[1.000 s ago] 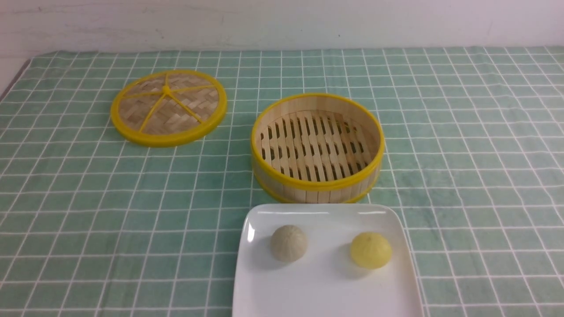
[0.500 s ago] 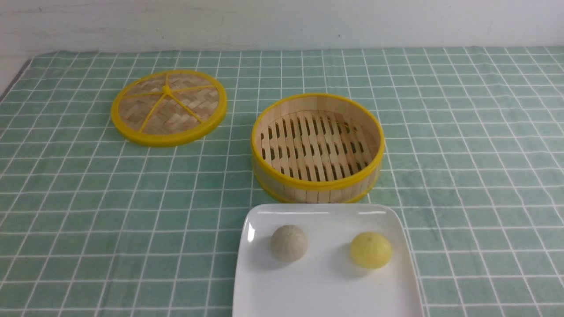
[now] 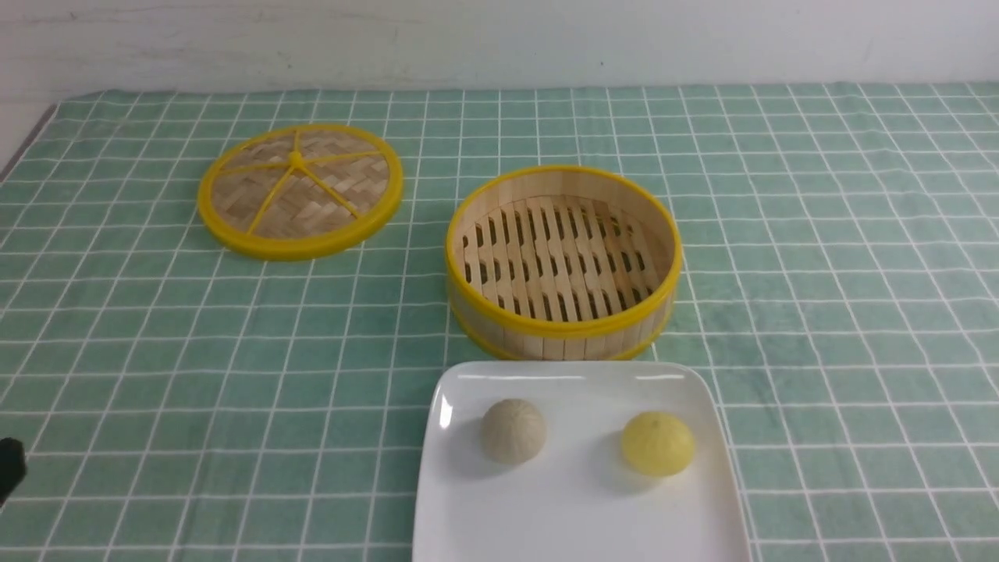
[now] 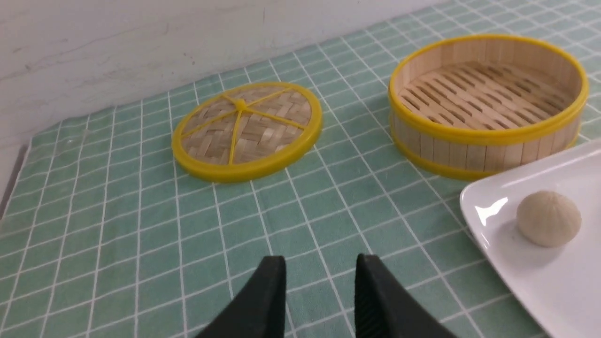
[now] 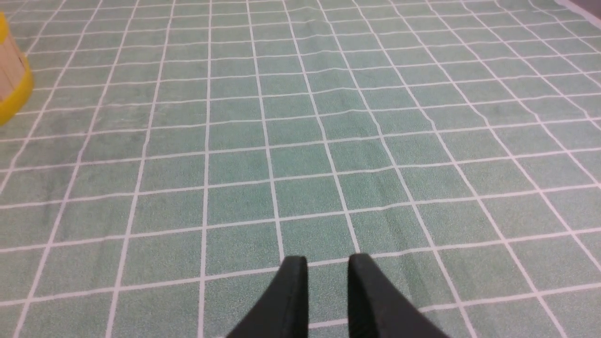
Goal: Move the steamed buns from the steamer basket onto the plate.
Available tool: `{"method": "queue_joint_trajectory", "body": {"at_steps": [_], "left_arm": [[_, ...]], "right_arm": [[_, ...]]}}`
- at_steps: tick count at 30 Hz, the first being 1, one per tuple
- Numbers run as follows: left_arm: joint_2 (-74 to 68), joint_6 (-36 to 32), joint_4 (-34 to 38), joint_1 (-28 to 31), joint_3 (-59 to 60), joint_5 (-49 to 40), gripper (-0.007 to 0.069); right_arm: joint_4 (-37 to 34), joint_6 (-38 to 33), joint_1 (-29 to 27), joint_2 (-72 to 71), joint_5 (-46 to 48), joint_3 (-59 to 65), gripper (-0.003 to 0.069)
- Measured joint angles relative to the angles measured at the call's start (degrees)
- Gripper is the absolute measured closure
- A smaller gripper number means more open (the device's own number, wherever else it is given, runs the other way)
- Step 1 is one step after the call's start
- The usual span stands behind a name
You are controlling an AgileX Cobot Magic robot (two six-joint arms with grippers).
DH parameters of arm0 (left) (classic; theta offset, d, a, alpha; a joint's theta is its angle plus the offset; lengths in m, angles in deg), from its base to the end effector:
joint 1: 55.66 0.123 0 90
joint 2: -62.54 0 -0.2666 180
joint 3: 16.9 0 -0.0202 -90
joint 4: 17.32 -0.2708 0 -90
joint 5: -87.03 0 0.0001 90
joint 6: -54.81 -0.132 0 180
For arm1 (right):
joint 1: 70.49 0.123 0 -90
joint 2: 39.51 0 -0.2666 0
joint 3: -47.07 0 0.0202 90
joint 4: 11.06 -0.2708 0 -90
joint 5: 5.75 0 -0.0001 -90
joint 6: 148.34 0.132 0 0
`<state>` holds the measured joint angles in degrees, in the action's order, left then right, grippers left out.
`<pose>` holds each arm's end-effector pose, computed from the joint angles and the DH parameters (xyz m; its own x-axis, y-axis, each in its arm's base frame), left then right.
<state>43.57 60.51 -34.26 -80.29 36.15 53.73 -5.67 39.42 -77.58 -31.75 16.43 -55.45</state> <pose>0.1229 -0.0331 0.2805 -0.1796 0.2444 -0.9529 0.3006 0.9360 0.1834 0.1284 -0.0207 0.1622 -0.2877 0.0844 -0.9540 0.1710 0.9846 0.0355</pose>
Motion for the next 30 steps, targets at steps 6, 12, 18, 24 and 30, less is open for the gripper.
{"method": "queue_joint_trajectory", "body": {"at_steps": [6,12,18,24,30], "left_arm": [[0.0,4.03,0.17,11.67,14.98,14.1,0.0384],[2.46,9.24,0.17,21.16,22.18,19.24,0.0384],[9.04,9.7,0.17,24.08,22.91,15.26,0.0384],[11.27,9.75,0.94,24.29,23.93,8.5,0.0384],[11.31,9.88,1.26,24.29,24.17,7.72,0.0384]], "right_arm": [[0.0,0.0,-0.06,0.0,0.0,0.0,0.0498],[0.0,0.0,-0.06,0.0,0.0,0.0,0.0488],[0.0,0.0,-0.06,0.0,0.0,0.0,0.0482],[0.02,0.0,-0.06,0.0,0.0,0.0,0.0472],[0.02,0.0,-0.06,0.0,0.0,0.0,0.0463]]}}
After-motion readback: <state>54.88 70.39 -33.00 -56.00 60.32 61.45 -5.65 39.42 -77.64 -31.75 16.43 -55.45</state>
